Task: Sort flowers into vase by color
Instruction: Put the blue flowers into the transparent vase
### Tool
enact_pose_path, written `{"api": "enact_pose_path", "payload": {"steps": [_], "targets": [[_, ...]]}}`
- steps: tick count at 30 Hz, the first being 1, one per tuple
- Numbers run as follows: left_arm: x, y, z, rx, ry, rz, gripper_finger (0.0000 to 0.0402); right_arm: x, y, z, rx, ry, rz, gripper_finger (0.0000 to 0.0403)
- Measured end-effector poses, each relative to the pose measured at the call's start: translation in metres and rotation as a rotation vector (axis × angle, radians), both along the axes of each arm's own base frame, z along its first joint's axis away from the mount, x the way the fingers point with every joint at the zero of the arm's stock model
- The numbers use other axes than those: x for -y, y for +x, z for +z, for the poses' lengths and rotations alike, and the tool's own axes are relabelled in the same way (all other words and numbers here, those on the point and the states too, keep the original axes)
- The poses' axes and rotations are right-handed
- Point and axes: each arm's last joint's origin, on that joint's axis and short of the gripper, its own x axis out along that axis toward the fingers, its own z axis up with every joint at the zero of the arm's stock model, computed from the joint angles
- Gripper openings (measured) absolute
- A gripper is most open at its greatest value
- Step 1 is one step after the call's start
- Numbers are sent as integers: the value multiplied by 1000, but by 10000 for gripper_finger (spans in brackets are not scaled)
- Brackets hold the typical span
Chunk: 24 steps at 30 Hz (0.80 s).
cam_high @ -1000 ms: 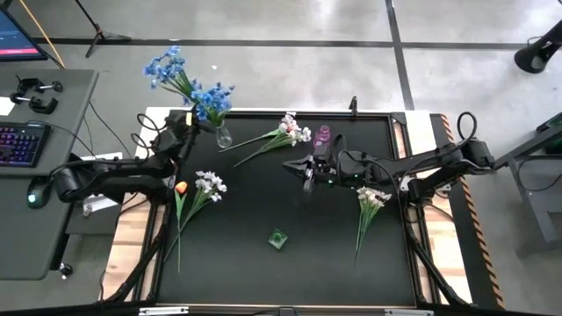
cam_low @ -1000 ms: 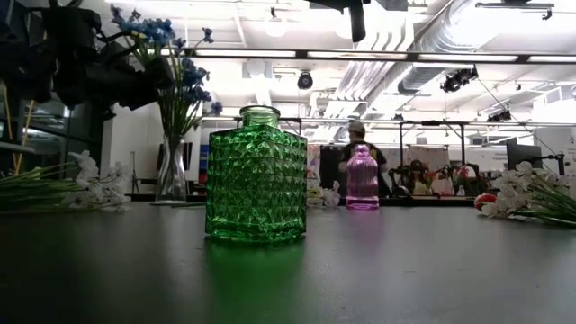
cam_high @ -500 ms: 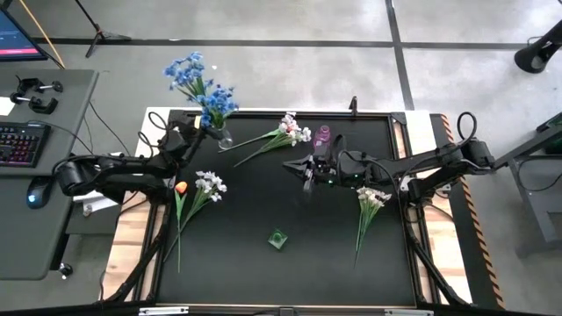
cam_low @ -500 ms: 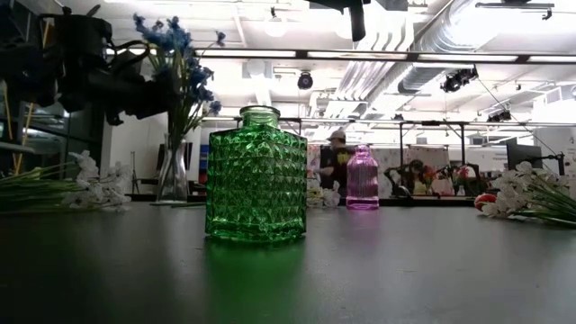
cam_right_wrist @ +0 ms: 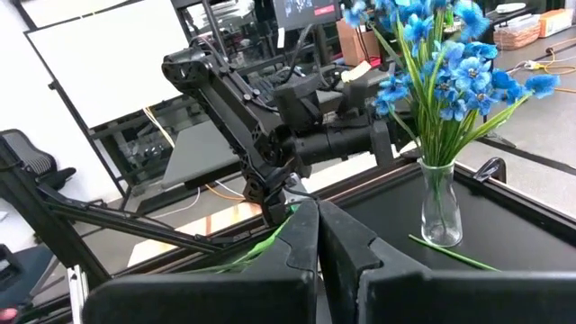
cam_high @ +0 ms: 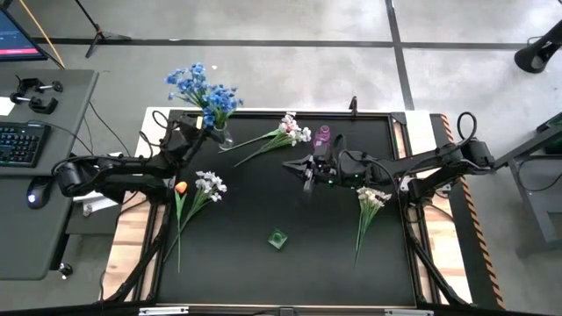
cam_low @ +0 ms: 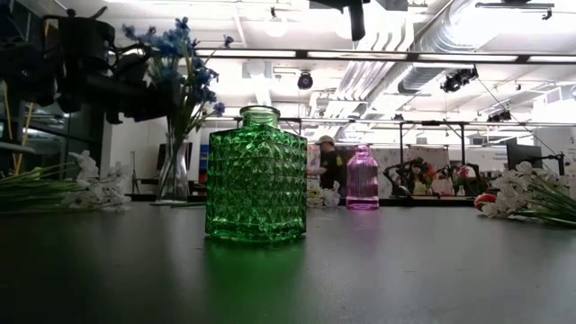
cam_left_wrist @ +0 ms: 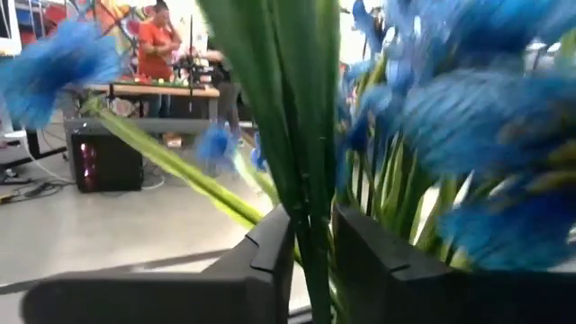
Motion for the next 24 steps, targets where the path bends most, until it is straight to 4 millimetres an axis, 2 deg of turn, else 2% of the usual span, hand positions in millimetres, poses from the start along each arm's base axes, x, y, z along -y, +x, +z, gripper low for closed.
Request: {"api": "enact_pose_path", "payload": {"steps": [10,17,24], "targets": [[2,1,-2,-9,-25,-100,142,0,0,4,46,2,-2,9],[7,-5,1,-63,-47,-106,178,1,0,5,52,6,-17,55],[13,-15,13,-86,25,-78,189,1,0,5,52,8,-17,90]]}}
